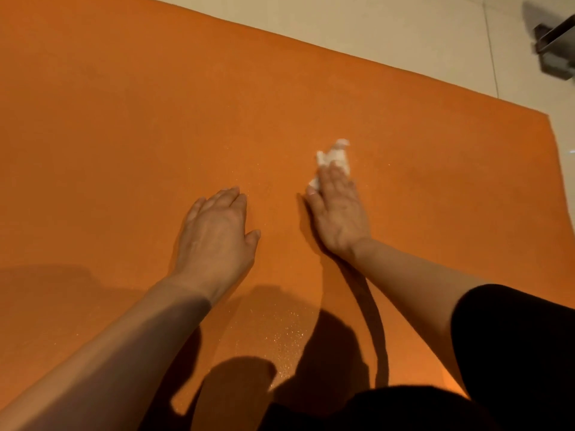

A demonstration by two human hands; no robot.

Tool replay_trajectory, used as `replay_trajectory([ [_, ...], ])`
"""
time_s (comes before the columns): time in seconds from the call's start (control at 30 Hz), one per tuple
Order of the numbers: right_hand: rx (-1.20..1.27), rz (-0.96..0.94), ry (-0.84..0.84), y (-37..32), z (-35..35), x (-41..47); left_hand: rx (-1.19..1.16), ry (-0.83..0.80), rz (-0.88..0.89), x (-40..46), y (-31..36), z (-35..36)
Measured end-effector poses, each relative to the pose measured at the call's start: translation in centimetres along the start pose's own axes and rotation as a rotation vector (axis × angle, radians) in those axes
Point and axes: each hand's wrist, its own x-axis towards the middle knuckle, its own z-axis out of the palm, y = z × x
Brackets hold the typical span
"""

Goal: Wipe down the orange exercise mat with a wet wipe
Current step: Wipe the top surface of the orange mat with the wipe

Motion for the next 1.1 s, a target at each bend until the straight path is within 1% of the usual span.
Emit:
replay_trajectory([
  [0.1, 0.062, -0.315, -0.178, -4.3, 1.1, -1.3, -0.008, 0.018, -0.004, -0.5, 0.2, 0.0],
  [0.17, 0.008, -0.455, -0.236, -4.3, 1.0, -1.9, -0.014, 0.015, -0.011, -1.1, 0.1, -0.1],
  [0.2, -0.034, -0.466, -0.226, -3.3, 0.6, -1.8, -0.007, 0.007, -0.013, -1.4, 0.0, -0.1],
  [0.23, -0.073, -0.434, -0.207, -2.0, 0.2, -1.7, 0.001, 0.000, -0.016, -1.7, -0.2, -0.2],
  [0.33, -0.137, -0.198, -0.137, 1.7, -1.2, -2.0, 0.004, -0.002, -0.026, -2.5, -0.5, -0.3],
  [0.4, -0.141, -0.099, -0.127, 1.7, -1.2, -2.5, 0.001, 0.013, -0.032, -2.8, -0.4, -0.2],
  [0.43, -0.121, -0.095, -0.144, 0.8, -0.8, -2.7, -0.001, 0.017, -0.034, -3.0, -0.2, -0.2],
  [0.47, -0.095, -0.132, -0.170, -0.4, -0.5, -3.1, -0.005, 0.019, -0.033, -3.1, 0.0, -0.1],
  [0.57, -0.064, -0.391, -0.263, -3.6, 0.7, -4.5, -0.007, 0.019, -0.022, -3.4, 0.6, 0.0],
  [0.6, -0.064, -0.452, -0.279, -3.5, 0.8, -4.9, -0.003, 0.018, -0.016, -3.5, 0.7, 0.0],
  [0.63, -0.072, -0.474, -0.276, -2.8, 0.5, -5.0, 0.005, 0.011, -0.011, -3.6, 0.8, 0.0],
  [0.67, -0.083, -0.450, -0.259, -1.5, 0.1, -4.9, 0.015, 0.002, -0.009, -3.8, 0.8, 0.0],
  [0.77, -0.109, -0.210, -0.175, 2.5, -1.2, -4.9, 0.020, -0.003, -0.007, -4.6, 0.7, -0.2],
  [0.83, -0.125, -0.109, -0.161, 2.9, -1.3, -5.4, 0.009, 0.007, -0.011, -5.3, 0.8, -0.2],
  [0.87, -0.114, -0.105, -0.174, 2.1, -1.0, -5.7, 0.002, 0.012, -0.014, -5.6, 0.8, -0.1],
  [0.9, -0.104, -0.147, -0.202, 0.7, -0.7, -6.1, -0.003, 0.014, -0.016, -5.9, 0.9, -0.1],
  [1.0, -0.087, -0.430, -0.308, -3.5, 0.4, -7.7, -0.014, 0.025, -0.013, -7.1, 0.8, 0.1],
  [1.03, -0.066, -0.501, -0.342, -4.0, 0.5, -8.1, -0.023, 0.027, -0.014, -7.5, 0.7, 0.1],
  [1.1, -0.069, -0.575, -0.384, -3.2, 0.0, -8.1, -0.019, 0.012, -0.014, -8.1, 0.6, -0.1],
])
